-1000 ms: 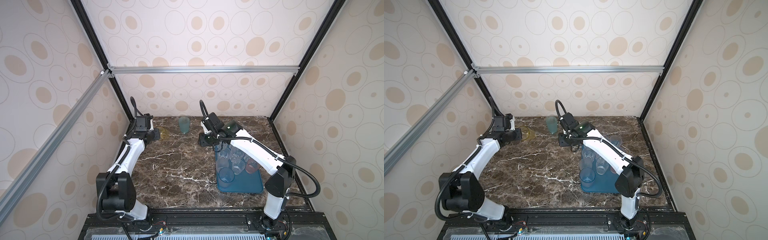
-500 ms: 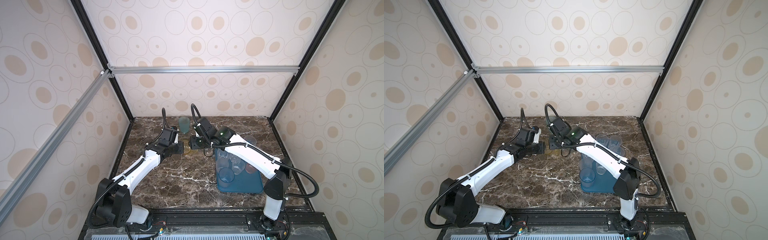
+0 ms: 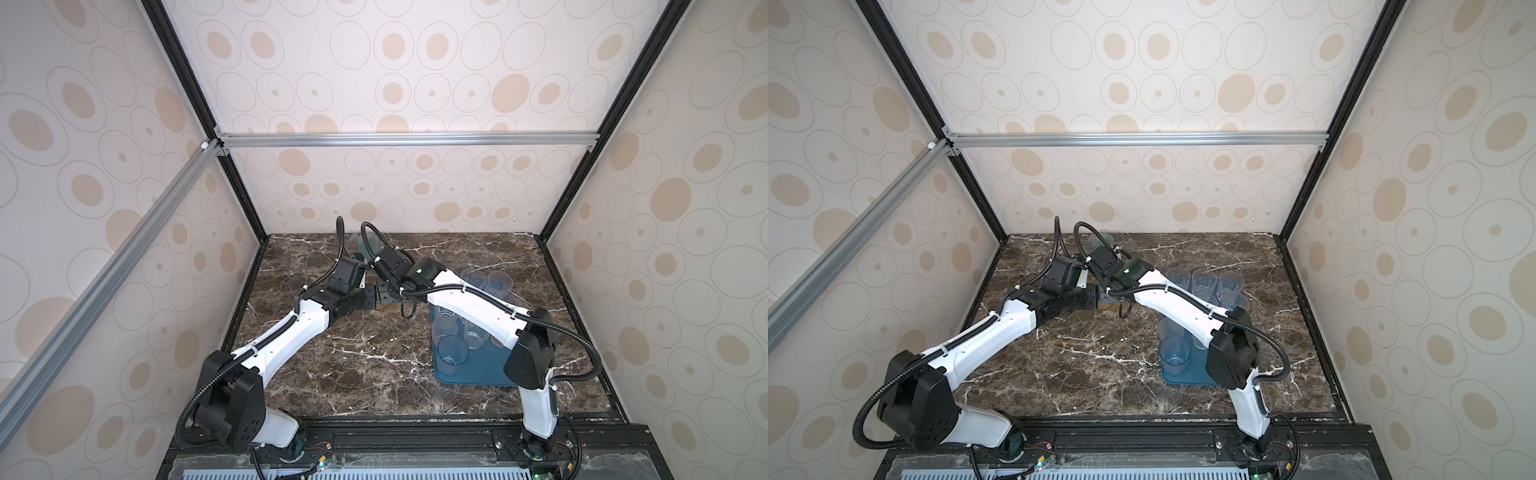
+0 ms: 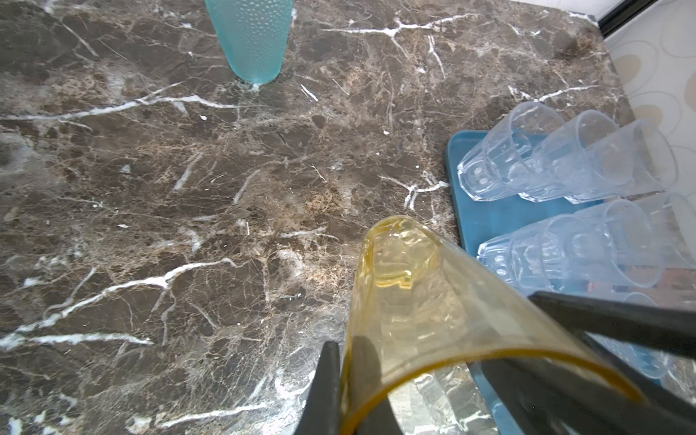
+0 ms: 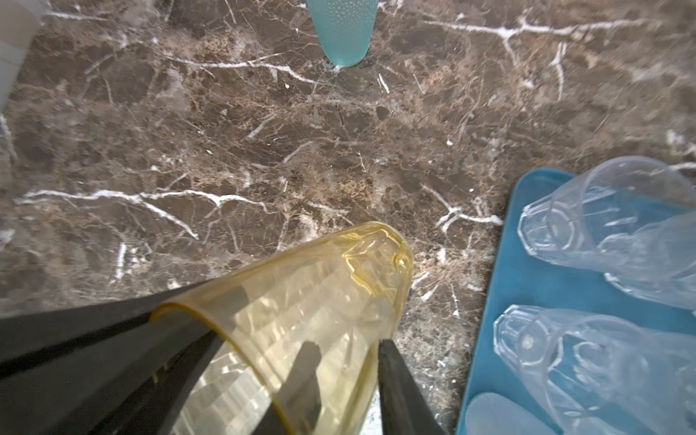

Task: Place the glasses into the tray
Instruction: Place the glass on the tray.

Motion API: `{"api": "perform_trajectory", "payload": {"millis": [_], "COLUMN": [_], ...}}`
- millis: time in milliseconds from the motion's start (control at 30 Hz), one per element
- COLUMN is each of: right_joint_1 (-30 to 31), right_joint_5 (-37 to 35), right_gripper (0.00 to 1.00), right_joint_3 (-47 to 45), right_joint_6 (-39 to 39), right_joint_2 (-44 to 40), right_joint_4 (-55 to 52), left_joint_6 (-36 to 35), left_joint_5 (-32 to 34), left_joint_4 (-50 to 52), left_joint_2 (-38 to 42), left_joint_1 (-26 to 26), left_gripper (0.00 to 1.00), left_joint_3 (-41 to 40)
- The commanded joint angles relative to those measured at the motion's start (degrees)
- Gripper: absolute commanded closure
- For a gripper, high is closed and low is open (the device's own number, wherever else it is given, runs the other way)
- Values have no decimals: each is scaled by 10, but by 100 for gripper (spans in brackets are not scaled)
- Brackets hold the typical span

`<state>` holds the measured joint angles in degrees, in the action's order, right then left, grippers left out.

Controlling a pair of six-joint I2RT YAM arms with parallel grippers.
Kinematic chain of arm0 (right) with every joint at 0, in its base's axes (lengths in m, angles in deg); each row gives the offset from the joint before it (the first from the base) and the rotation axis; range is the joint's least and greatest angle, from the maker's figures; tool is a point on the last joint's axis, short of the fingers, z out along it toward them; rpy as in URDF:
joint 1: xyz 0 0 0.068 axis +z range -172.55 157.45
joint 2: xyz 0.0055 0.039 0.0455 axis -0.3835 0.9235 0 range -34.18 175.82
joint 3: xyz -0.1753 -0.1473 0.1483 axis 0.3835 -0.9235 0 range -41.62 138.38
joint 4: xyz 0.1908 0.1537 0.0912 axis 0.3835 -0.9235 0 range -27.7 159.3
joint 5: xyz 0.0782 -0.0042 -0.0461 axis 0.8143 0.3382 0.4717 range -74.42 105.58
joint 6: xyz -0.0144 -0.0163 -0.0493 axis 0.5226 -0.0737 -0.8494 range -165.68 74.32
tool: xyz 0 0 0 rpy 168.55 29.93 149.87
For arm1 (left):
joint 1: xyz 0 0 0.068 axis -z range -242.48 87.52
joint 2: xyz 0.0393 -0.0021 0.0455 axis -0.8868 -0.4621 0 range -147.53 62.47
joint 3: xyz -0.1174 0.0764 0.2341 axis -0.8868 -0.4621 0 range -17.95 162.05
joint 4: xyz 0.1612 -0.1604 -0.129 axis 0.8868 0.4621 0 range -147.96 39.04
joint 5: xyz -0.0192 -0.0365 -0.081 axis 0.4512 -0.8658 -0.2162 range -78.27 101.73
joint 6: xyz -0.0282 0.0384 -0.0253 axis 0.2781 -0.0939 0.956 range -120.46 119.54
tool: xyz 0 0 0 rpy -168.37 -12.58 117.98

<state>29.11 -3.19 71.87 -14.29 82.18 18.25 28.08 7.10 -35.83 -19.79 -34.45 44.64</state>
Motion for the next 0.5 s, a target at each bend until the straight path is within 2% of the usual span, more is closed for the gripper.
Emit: {"api": "perform_trajectory", "payload": {"millis": [0,200,333,467], "right_joint_1": [0,0,-1,-9], "right_joint_5": [-49,-47,-52,-50], "right_gripper": [81,93,96,96], "right_joint_3": [12,12,22,45], "right_joint_6": [-2,11,1,-6], "right_joint_2": [27,35,28,27], "right_joint_4": [-26,-27,-24,-34], "left_joint_6": [17,16,15,11], "left_joint_5": [-15,-18,-21,-22], "left_joint_4": [-9,-1,11,23], "left_joint_2": [-6,5,24,41], "left_joint_1": [8,12,11,11], "left_gripper": [94,81,76,65], "left_joint_3": [30,41,67,89]}}
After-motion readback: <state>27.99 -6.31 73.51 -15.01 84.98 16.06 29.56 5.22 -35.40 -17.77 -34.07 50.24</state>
